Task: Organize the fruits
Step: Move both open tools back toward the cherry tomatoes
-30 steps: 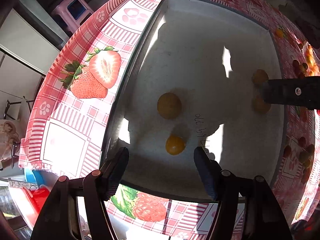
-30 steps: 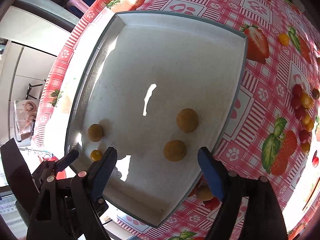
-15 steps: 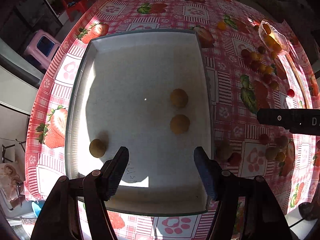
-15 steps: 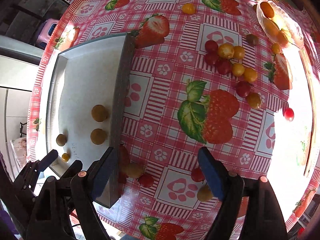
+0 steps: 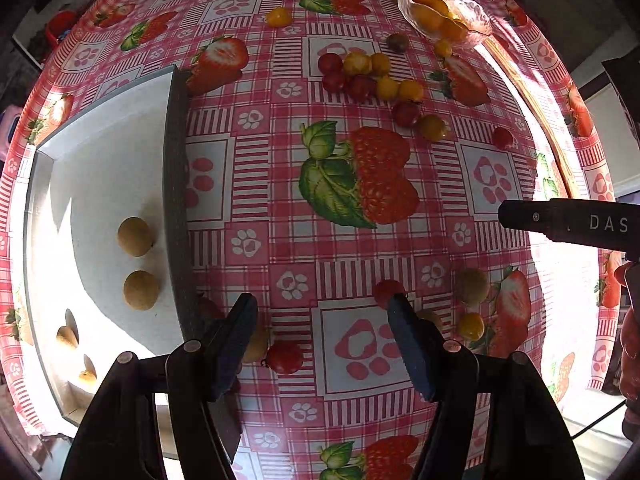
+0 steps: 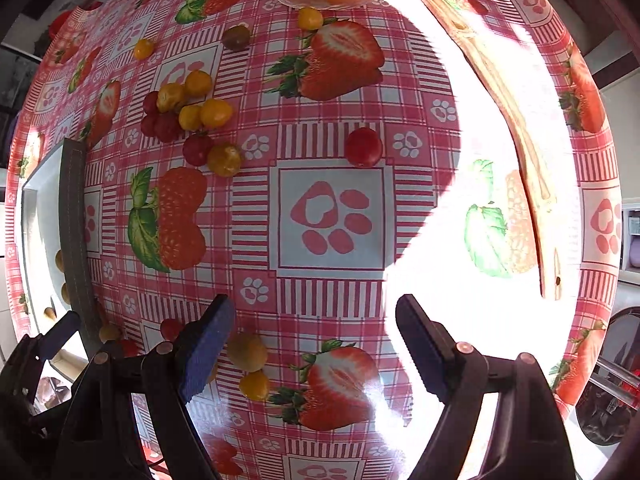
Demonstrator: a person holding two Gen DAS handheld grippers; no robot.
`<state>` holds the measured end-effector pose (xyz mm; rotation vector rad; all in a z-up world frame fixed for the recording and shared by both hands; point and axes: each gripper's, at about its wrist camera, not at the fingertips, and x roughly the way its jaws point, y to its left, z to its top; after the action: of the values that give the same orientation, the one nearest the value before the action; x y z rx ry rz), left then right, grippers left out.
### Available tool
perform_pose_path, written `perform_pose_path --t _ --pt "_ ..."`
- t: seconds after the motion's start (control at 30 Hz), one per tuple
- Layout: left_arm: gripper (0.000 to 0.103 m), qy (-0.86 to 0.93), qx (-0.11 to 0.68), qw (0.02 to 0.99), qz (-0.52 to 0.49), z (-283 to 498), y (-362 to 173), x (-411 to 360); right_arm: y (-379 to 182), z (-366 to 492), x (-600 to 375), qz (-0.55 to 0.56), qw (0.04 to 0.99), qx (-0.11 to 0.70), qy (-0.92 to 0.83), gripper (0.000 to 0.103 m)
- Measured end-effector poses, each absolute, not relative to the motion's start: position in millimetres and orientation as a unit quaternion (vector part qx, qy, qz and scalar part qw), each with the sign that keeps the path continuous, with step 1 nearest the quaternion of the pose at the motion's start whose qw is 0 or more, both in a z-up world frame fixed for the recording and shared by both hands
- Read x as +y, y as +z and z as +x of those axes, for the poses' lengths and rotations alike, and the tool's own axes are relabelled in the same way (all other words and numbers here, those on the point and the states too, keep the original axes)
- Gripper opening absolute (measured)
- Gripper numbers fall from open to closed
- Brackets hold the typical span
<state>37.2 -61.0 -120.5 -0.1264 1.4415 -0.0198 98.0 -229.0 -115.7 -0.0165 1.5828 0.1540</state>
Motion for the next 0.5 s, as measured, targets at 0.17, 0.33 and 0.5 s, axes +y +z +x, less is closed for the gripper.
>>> perform_pose_path --t 0.17,0.33,0.5 --pt "0.069 -0.004 0.672 0.737 -0.070 41.8 -137.7 -73.7 -119.0 114.3 -252.1 -0.007 0.706 0.705 0.070 0.086" --pt "0.069 0.006 0.676 0.734 -0.066 42.0 -145.4 -81.5 -122.9 137.7 -249.7 -0.020 0.717 0.693 0.077 0.084" --pt "0.069 0.016 0.671 0.739 -0.056 42.0 -147.8 -89.5 -130.0 158.2 -242.6 -0.032 0.722 0.685 0.089 0.075"
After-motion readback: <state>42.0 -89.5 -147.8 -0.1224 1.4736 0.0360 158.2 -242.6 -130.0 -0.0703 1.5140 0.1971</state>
